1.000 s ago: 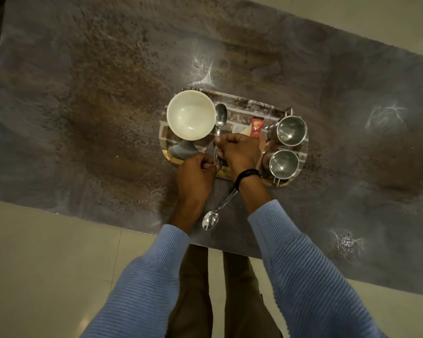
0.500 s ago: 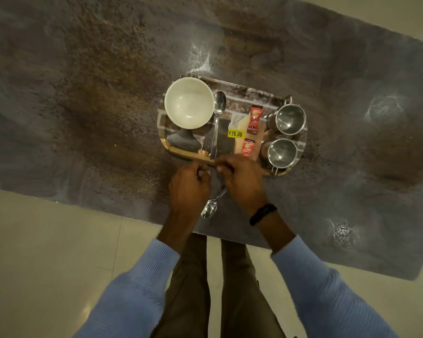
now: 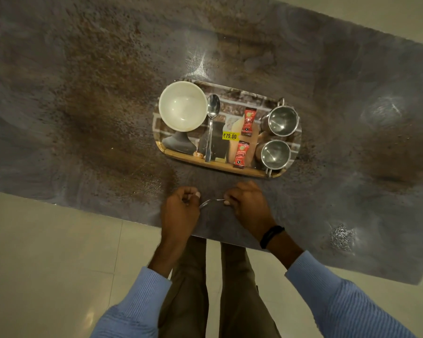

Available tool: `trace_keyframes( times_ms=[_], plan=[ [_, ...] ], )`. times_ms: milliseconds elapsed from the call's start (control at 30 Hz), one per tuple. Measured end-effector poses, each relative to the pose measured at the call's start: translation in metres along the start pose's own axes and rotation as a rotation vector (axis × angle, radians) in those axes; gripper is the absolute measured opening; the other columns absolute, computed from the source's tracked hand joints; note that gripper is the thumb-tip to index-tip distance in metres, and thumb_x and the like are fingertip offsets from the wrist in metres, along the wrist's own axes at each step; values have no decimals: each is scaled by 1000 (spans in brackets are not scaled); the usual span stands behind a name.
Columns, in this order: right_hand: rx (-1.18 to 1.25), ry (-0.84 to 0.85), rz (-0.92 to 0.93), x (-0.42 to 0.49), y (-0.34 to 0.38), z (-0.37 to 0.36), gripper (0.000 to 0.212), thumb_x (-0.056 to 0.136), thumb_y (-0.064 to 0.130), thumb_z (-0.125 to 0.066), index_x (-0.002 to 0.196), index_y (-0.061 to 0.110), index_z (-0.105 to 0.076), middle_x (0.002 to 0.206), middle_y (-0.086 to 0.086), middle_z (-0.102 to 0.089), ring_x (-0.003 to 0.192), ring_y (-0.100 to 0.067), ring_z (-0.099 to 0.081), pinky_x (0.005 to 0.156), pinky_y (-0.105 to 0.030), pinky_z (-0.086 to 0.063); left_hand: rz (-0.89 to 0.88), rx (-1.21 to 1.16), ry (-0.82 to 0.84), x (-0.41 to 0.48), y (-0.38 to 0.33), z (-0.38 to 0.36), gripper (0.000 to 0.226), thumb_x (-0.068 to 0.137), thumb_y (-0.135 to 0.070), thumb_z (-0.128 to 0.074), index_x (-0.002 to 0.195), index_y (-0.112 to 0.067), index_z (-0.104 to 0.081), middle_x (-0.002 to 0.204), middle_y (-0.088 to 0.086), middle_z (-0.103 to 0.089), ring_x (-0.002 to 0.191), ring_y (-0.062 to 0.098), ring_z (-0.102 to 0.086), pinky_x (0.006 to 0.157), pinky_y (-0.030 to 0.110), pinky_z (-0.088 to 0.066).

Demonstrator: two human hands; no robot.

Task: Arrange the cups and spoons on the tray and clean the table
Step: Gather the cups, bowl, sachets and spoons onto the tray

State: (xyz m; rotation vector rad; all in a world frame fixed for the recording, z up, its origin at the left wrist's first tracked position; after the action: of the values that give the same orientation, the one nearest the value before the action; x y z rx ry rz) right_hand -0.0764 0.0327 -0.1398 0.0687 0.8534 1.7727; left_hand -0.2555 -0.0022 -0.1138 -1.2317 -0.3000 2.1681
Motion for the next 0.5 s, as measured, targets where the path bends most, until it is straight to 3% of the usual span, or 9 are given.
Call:
trace_keyframes(
  times_ms=[100, 167, 267, 333, 433, 500],
  plan=[
    [319, 35, -219, -11, -10, 2, 11, 90, 19, -70, 81, 24, -73, 82, 10, -68, 79, -4, -60, 80, -23, -45, -26, -61, -14, 2, -15, 5, 16, 98, -26, -64, 106, -15, -72, 93, -5, -68, 83, 7, -64, 74, 15, -48],
    [508, 17, -315, -18, -9, 4, 13, 90, 22, -72, 82, 32, -72, 82, 15, -70, 81, -3, -66, 79, -22, -53, -92, -102, -10, 7, -31, 12, 12, 98, -31, -64, 100, -22, -70, 90, -6, -70, 85, 12, -68, 80, 27, -55],
    [737, -37, -462, -20, -4, 7, 14, 89, 19, -74, 84, 32, -73, 81, 14, -74, 81, -3, -70, 76, -21, -57, -265, -176, 87, 19, -65, 21, 8, 97, -32, -65, 96, -28, -71, 85, -8, -74, 80, 11, -71, 78, 32, -58],
    [899, -75, -552, -17, 4, 10, 7, 90, 17, -74, 87, 23, -75, 82, 3, -76, 76, -7, -69, 73, -23, -56, -409, -143, 180, 29, -90, 23, 7, 95, -27, -69, 97, -24, -75, 87, -7, -75, 82, 11, -71, 78, 33, -58],
    [1120, -164, -659, -3, 19, 17, 12, 90, 16, -74, 95, 6, -75, 86, -23, -72, 72, -20, -61, 69, -30, -52, -581, 42, 172, 45, -130, 27, 12, 86, -13, -76, 98, -15, -77, 90, -5, -74, 79, 5, -68, 78, 13, -51],
    [1124, -256, -689, 11, 22, 21, 12, 87, 16, -77, 95, 7, -76, 89, -17, -75, 74, -16, -65, 75, -33, -56, -658, 176, 145, 59, -156, 28, 13, 83, -7, -77, 95, -13, -78, 85, -7, -71, 72, -4, -62, 72, -2, -39]
  ],
)
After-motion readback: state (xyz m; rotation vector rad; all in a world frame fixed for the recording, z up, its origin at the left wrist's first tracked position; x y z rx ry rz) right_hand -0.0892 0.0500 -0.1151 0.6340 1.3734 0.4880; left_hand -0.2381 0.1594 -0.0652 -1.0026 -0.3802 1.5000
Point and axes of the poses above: each hand's wrist, its own x-axis towards the middle knuckle, its own z-axis out of the back of the hand, y = z × x, the point moved 6 cm from there along x, towards the middle knuckle
